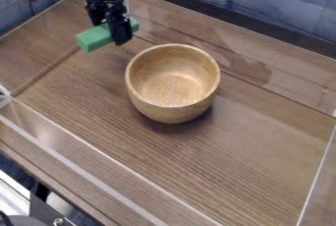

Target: Move green stick from inside the wooden bowl to the table next to it

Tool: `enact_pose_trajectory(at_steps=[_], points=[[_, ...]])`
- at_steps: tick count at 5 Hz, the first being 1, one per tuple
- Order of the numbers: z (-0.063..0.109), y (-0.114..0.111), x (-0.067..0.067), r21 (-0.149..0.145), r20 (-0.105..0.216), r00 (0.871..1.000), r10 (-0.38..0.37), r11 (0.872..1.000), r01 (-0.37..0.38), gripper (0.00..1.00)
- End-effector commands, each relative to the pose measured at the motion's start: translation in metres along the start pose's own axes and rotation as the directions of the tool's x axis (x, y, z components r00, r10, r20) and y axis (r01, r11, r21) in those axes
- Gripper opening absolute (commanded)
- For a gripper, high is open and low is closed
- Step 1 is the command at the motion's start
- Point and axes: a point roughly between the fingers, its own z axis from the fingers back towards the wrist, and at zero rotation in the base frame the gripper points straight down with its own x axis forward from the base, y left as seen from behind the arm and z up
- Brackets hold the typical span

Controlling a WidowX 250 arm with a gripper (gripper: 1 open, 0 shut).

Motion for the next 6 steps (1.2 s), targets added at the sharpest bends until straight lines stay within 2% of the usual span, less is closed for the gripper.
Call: enact_pose_trajectory(at_steps=[1, 2, 4, 6], points=[[0.026, -0.010, 0.004, 0.053, 0.065, 0.998, 0.008, 0.999, -0.012, 0.00], [0.030, -0.014, 0.000, 0.053, 0.077, 0.996, 0.036, 0.998, -0.041, 0.00], [0.020, 0.001, -0.015, 0.064, 0.130, 0.976, 0.176, 0.981, -0.185, 0.00], [0.040, 0.024, 0.000, 0.066, 0.111, 0.988, 0.108, 0.991, -0.116, 0.00]])
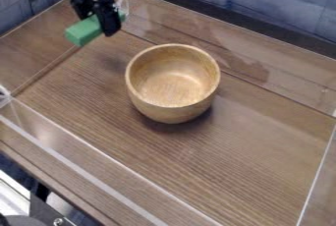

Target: Move green stick from inside the wooden bowl to the table next to it

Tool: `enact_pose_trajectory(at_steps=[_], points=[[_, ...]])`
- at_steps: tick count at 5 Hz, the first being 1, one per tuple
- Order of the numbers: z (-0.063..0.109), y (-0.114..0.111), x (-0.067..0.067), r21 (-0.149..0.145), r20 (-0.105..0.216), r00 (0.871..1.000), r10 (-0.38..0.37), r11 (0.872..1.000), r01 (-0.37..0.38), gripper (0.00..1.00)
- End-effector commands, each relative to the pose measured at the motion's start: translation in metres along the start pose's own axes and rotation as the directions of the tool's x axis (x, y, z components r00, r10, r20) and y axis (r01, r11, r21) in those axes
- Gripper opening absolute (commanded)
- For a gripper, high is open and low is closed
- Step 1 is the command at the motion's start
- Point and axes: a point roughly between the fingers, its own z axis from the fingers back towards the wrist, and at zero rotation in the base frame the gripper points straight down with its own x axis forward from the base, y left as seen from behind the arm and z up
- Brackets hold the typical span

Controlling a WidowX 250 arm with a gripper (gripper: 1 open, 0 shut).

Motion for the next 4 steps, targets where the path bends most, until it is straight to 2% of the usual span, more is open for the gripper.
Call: enact_pose_trajectory(at_steps=[1, 2, 4], points=[[0.008, 0.006, 0.005, 0.042, 0.051, 0.999, 0.000, 0.999, -0.002, 0.00], [-0.004, 0.006, 0.003, 0.038, 0.056, 0.998, 0.008, 0.999, -0.010, 0.00], [0.018, 0.013, 0.007, 0.030, 0.071, 0.997, 0.038, 0.999, -0.041, 0.00]])
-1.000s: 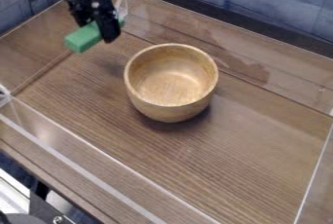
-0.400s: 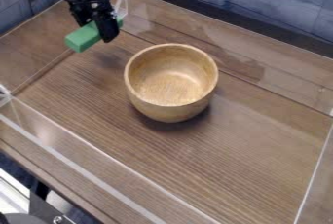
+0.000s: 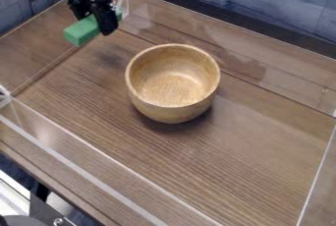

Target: Move green stick from inside the wooden bowl to the table next to it

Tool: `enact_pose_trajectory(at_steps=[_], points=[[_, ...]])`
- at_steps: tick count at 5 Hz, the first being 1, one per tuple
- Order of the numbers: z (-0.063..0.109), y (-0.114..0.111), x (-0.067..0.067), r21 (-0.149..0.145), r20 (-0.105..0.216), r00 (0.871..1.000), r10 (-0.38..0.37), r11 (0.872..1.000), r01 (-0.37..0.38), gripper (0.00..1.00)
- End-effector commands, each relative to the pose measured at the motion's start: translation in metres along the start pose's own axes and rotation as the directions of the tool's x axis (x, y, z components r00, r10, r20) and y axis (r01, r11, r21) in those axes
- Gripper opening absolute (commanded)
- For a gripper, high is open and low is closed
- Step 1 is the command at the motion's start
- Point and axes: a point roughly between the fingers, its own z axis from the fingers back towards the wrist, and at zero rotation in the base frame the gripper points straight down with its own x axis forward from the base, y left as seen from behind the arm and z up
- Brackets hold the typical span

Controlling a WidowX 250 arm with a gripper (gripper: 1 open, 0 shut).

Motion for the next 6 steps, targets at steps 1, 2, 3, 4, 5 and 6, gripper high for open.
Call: enact_pose_trajectory(at_steps=[1, 2, 3, 4, 5, 6], points=[[0.018, 0.003, 0.009, 0.026, 0.032, 0.997, -0.072, 0.997, 0.071, 0.00], [0.014, 0.003, 0.009, 0.014, 0.012, 0.991, -0.136, 0.991, 0.136, 0.00], [0.009, 0.011, 0.016, 0.012, 0.022, 0.994, -0.111, 0.994, 0.111, 0.00], [0.006, 0.020, 0.024, 0.011, 0.037, 0.996, -0.081, 0.997, 0.080, 0.00], [0.007, 0.019, 0.032, 0.006, 0.028, 0.994, -0.108, 0.994, 0.108, 0.00], [0.007, 0.017, 0.040, 0.000, 0.019, 0.991, -0.136, 0.991, 0.136, 0.00]])
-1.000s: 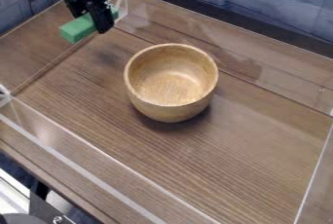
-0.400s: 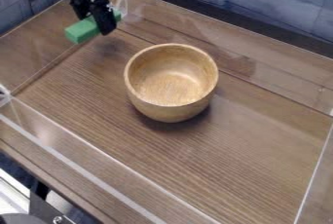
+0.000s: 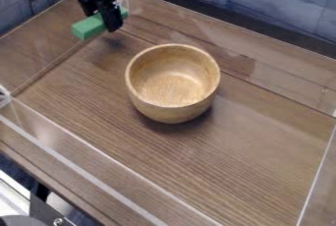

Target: Move green stick from inside the wooden bowl to the table next to it

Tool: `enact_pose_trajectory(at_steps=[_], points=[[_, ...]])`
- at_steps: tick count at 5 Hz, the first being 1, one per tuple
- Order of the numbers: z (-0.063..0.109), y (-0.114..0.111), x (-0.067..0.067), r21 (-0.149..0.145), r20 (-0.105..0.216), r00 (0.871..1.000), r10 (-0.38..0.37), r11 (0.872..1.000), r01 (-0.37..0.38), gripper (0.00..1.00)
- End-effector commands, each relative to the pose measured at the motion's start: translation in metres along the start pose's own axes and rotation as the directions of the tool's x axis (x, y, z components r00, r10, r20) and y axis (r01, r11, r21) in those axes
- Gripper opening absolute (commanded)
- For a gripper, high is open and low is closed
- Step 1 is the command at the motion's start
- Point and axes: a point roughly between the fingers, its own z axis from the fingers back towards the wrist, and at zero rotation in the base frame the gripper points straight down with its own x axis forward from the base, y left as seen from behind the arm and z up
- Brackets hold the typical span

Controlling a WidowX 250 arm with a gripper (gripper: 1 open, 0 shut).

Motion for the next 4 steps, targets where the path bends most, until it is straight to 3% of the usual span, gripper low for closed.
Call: enact_pose_trajectory(at_steps=[1, 2, 4], points=[[0.029, -0.001, 0.004, 0.042, 0.037, 0.998, -0.044, 0.998, 0.042, 1.00], [0.034, 0.012, -0.004, 0.039, 0.045, 0.998, -0.032, 0.999, 0.030, 1.00], [0.013, 0.016, -0.011, 0.031, 0.021, 0.999, -0.032, 0.999, 0.031, 1.00]])
